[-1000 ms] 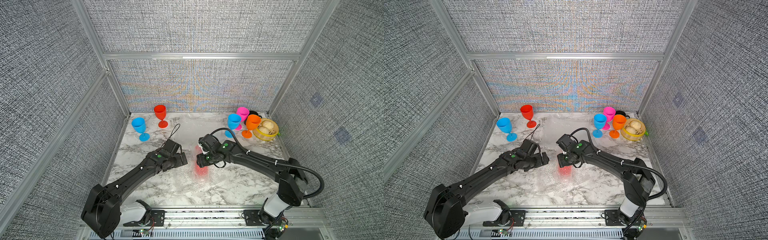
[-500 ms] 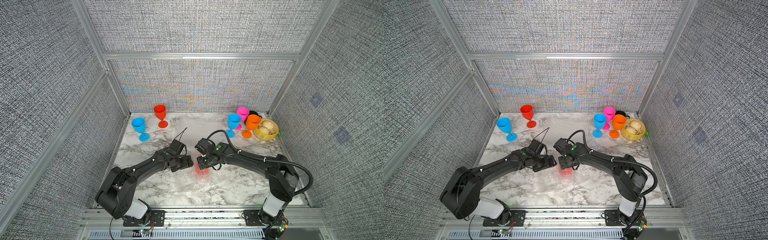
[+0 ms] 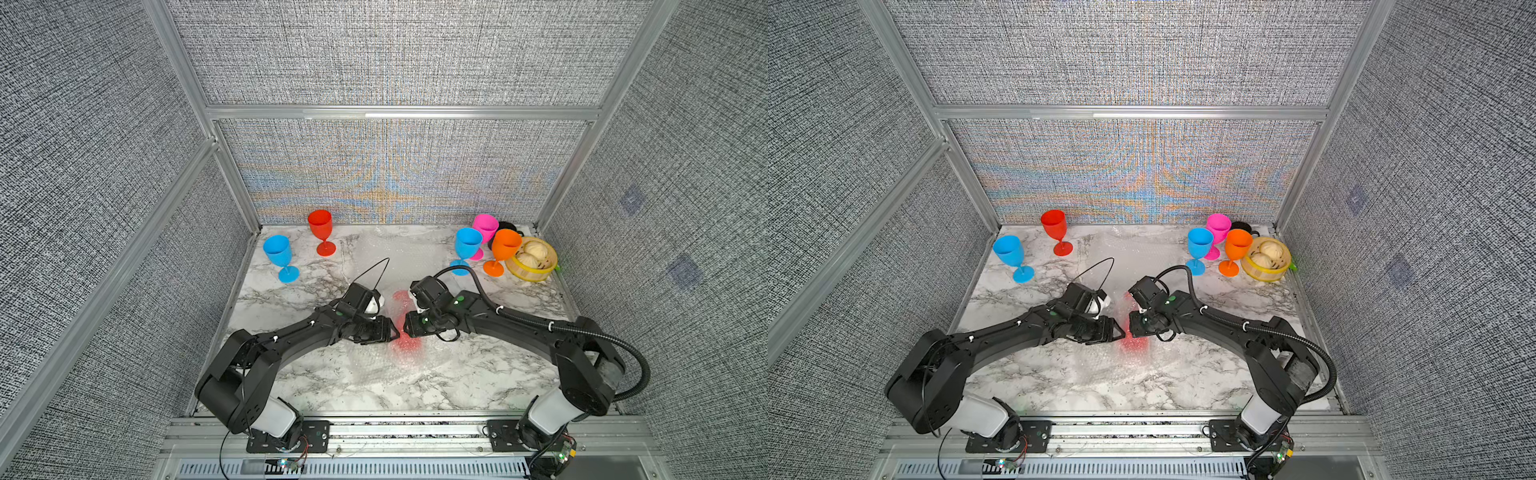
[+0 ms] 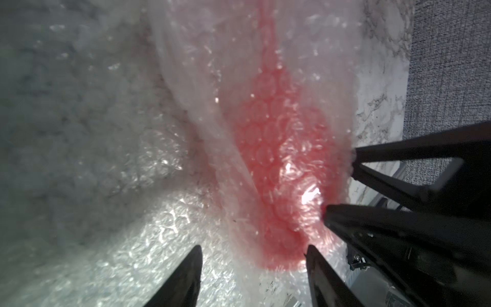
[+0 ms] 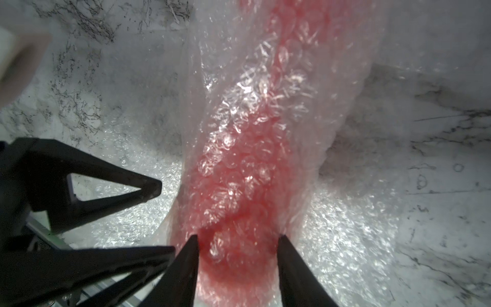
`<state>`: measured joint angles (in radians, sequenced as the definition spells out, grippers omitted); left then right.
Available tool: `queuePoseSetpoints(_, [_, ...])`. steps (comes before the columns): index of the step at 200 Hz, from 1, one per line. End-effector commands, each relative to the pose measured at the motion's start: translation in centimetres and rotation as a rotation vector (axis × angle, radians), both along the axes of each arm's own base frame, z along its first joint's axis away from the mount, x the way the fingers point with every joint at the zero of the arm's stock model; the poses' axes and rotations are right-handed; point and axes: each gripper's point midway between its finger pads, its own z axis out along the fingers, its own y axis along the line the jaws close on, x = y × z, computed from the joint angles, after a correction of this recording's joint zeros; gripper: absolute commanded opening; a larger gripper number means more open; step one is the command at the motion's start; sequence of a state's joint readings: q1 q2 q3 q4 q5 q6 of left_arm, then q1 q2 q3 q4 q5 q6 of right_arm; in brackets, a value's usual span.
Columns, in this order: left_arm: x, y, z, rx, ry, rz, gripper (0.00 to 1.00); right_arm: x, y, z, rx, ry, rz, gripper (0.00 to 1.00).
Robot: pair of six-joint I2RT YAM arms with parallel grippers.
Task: Unpack wine glasses from bubble wrap
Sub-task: Unwrap the bubble wrap.
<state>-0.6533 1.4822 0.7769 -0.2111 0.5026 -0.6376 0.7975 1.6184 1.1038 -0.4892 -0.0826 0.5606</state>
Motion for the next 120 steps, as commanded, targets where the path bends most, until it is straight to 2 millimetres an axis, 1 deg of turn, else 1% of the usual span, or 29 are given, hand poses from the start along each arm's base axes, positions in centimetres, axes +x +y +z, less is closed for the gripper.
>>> queuePoseSetpoints(1, [-0.3,-0.5,0.6,-0.042,-0.022,-0.042,0.52,-1.2,-1.4,-1.4,-0.059,0.062,0.001,0.48])
queuePoseSetpoints(28, [-0.4,-0.2,-0.6,-0.002,0.001,-0.041,0.45,-1.3,-1.5,-1.5,-0.055,0.064,0.002,0.48])
queuePoseSetpoints(52, [-0.1,0.1,-1.5,0.042,0.015,-0.031,0.42,-1.3,-1.6,-1.5,-0.057,0.064,0.003,0.47])
queuePoseSetpoints(93, [0.3,0.7,-1.2,0.082,-0.004,-0.015,0.37,-1.4,-1.8,-1.7,-0.060,0.069,0.000,0.46])
queuePoseSetpoints(120, [0.1,1.1,-1.0,0.083,-0.011,-0.007,0.37,-1.3,-1.8,-1.6,-0.059,0.066,0.001,0.46])
